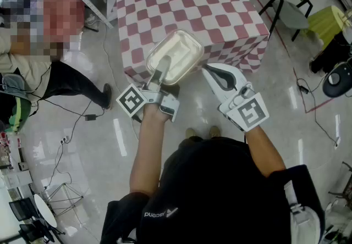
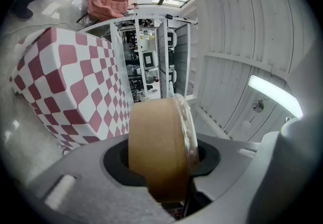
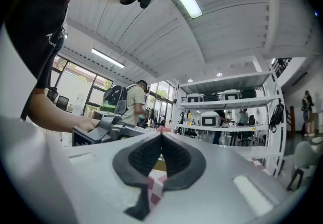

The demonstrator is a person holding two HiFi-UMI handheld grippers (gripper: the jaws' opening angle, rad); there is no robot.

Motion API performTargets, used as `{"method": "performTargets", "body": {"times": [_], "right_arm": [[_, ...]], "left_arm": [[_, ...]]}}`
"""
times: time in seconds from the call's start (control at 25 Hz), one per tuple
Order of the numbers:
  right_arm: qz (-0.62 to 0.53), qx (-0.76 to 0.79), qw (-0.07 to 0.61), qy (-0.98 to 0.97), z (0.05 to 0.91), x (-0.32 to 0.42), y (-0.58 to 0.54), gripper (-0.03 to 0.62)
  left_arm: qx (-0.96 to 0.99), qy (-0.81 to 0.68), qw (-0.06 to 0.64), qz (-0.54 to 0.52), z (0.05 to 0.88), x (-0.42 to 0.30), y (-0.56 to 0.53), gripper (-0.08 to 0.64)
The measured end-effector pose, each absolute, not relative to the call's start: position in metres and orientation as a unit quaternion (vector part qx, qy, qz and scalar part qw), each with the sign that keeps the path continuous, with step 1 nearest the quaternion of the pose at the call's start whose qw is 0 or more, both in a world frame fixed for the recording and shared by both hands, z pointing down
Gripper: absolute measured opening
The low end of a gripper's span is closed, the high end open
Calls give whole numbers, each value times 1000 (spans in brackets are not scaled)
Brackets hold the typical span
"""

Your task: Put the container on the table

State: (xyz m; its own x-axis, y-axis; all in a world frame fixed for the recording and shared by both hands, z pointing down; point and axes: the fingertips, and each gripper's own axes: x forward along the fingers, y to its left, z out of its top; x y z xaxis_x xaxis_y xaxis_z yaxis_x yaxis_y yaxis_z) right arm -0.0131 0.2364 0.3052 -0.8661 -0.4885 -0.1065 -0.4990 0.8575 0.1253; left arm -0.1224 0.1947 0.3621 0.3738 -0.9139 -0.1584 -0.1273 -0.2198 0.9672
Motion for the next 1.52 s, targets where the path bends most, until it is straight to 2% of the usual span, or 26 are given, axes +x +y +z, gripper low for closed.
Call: {"method": "performTargets", "body": {"times": [0.36,0.92,1.28,1.52], "right_arm": [[75,-262,38,961,307,-28,233,2],[65,-301,18,951,318,-49,185,2],[76,-286,26,955,320,-48,82,2],[62,-269,39,960,326,-29,-27,2]], "left_arm": [[668,-384,494,-402,369,-136,190,176],[669,-376,505,-395,384,-199,143,176],[669,-385,517,-371,399,-186,36,176],[668,-395,525,-350,424,-160,-68,176]]}}
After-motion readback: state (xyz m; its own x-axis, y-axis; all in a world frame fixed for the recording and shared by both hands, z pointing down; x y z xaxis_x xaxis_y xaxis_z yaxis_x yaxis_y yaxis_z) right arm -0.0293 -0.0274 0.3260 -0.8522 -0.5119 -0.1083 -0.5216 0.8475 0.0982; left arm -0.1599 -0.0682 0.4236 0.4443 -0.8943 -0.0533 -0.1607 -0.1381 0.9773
